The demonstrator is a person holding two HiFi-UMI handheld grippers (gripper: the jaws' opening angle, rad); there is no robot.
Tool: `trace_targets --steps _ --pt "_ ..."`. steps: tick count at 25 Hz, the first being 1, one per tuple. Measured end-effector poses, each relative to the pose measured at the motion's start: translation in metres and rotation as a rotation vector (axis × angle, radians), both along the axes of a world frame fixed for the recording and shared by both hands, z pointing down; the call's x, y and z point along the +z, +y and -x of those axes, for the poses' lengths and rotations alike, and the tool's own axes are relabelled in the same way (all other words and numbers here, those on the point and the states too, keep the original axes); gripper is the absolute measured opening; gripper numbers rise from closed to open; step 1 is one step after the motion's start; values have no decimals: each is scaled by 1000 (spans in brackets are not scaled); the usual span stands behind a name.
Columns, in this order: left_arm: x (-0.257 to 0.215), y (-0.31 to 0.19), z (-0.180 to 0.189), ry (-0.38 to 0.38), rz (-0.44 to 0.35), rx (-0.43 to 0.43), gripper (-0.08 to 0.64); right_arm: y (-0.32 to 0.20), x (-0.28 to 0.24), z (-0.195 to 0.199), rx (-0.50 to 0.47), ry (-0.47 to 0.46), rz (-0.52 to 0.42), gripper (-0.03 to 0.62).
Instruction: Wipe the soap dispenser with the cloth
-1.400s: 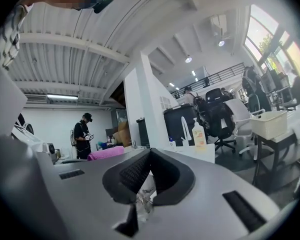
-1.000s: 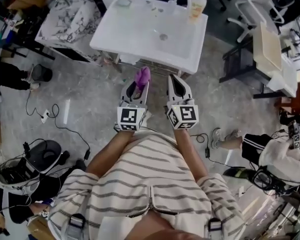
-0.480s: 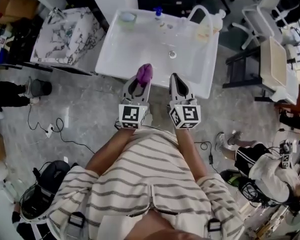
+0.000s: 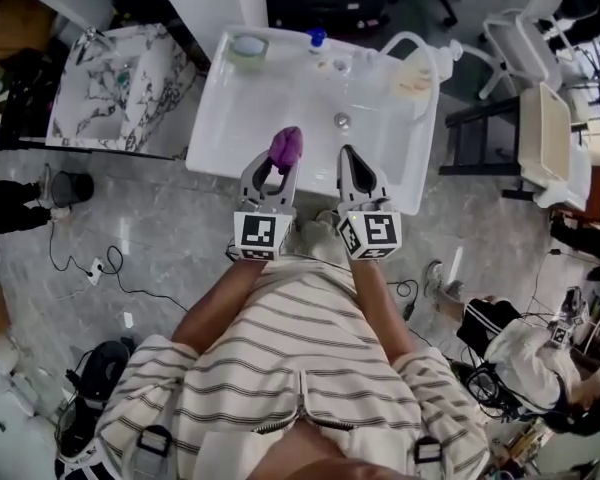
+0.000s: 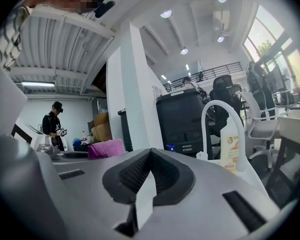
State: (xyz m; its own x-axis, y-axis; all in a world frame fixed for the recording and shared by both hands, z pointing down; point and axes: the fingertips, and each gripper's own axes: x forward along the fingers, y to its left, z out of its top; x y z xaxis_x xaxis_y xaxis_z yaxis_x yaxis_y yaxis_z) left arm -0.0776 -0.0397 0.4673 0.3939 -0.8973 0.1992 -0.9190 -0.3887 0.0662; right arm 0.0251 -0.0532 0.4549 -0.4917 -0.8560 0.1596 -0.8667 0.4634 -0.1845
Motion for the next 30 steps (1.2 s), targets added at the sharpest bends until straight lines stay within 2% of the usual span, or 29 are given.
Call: trace_targets --steps 5,10,19,30 --pt "7 -23 -4 1 6 -6 119 -23 7 -2 -9 -1 -4 9" --pt "12 -48 -10 -37 8 -13 120 -58 17 -4 -31 -19 3 9" --pt "30 -99 -11 -48 36 -47 120 -125 38 13 -97 -33 20 9" --pt "61 -143 -1 -39 65 -94 120 -192 75 32 -97 2 23 8"
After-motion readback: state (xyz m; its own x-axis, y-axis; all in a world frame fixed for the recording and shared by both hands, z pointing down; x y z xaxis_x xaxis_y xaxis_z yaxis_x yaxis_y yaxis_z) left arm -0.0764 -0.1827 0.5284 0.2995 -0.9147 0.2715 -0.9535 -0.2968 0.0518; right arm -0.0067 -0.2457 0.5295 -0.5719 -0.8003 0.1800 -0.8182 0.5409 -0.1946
